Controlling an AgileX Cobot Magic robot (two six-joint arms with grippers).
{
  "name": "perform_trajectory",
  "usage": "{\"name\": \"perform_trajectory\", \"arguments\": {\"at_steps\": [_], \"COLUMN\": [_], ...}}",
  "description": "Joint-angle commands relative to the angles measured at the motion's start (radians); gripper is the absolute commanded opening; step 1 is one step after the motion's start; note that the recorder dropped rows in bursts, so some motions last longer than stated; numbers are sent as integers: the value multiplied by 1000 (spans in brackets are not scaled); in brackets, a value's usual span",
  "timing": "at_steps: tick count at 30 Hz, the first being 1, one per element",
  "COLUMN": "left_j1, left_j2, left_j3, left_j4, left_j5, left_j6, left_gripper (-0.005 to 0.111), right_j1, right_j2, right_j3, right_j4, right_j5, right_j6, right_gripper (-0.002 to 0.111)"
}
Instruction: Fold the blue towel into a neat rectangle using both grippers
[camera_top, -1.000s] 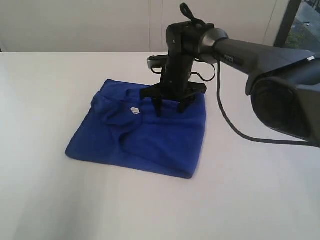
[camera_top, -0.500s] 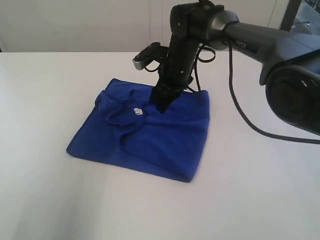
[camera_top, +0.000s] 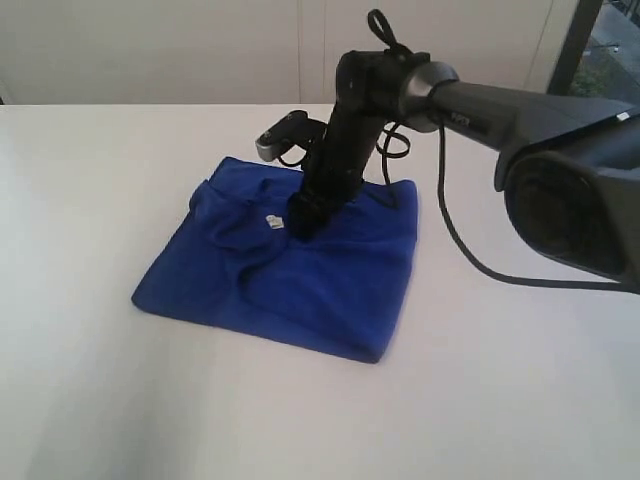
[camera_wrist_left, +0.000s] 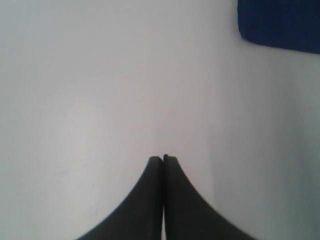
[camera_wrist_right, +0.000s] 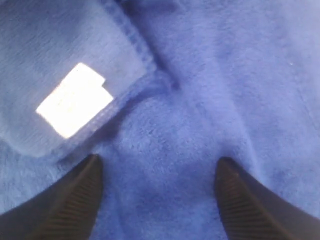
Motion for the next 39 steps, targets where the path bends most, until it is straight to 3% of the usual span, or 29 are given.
{"name": "perform_trajectory", "arguments": {"at_steps": [1,7,16,26,33,39], "left_j1": [5,5,5,5,5,5], "left_j2": [-7,-7,-7,-7,-7,-7], "left_j3": [6,6,6,6,6,6], "left_j4": [-1,-1,-1,-1,1,1], "left_j5": [7,7,7,7,6,6], "left_j6": [-1,-1,-1,-1,0,0], "left_gripper": [0,0,0,0,0,0], "right_j1": [-8,-8,-8,10,-21,-76], "right_j2": [66,87,83,-42,-140,-167], "right_j3": [11,11,11,11,11,20], "right_j4": [-99,-255,-276,-290,-281,-275], "right_j5": [-38,-1,108,158,175,175], "right_j6": [287,794,1098,1080,762,602], "right_gripper": [62,62,62,62,57,20]}}
